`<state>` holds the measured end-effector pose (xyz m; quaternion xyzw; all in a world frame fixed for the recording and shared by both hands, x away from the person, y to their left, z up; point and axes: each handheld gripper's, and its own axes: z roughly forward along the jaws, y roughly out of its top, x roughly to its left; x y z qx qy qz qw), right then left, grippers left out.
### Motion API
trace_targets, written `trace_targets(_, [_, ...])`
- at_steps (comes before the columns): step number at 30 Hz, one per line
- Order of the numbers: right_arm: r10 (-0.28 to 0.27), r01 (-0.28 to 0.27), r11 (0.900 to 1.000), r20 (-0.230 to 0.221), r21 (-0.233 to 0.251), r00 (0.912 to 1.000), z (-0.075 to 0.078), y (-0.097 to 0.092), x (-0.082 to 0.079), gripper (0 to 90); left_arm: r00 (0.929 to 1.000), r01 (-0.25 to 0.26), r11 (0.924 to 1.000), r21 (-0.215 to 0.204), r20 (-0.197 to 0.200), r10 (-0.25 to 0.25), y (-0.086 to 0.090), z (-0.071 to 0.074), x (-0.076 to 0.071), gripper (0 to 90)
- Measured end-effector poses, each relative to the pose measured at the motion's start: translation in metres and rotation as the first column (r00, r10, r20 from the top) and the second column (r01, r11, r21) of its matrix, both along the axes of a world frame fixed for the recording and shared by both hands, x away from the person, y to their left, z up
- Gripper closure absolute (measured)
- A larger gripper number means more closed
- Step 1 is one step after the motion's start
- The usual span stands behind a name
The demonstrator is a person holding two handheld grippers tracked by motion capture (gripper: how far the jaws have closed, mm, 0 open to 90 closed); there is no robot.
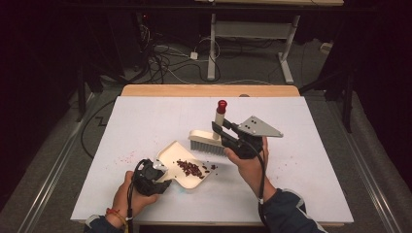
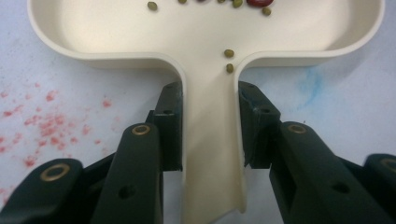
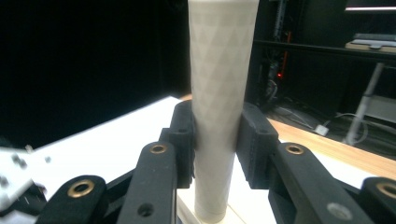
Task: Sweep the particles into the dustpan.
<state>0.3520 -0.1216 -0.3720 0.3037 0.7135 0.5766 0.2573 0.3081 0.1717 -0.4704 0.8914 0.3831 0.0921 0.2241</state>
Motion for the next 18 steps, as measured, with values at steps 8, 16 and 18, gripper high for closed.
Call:
trace_targets(8, [-0.05,0.05,0.9948,0.002,-0.089,0.9987,-0.004,-0.039,-0.012,70.1,0.9991,0.04,0.9989,0.024,-0.01,-0.04,0.001,0.003,-0.008,63.8])
trace_targets(16, [-0.067,0.066,0.9859,-0.004,-0.154,0.9977,-0.011,-0.05,-0.023,70.1,0.9955,0.094,0.9947,0.041,-0.016,-0.093,-0.009,0.007,-0.016,63.8])
trace_targets(18, [-0.063,0.058,0.9838,-0.021,-0.17,0.9978,-0.014,-0.047,-0.026,70.1,0.9947,0.102,0.9939,0.042,-0.013,-0.102,-0.012,0.008,-0.017,63.8])
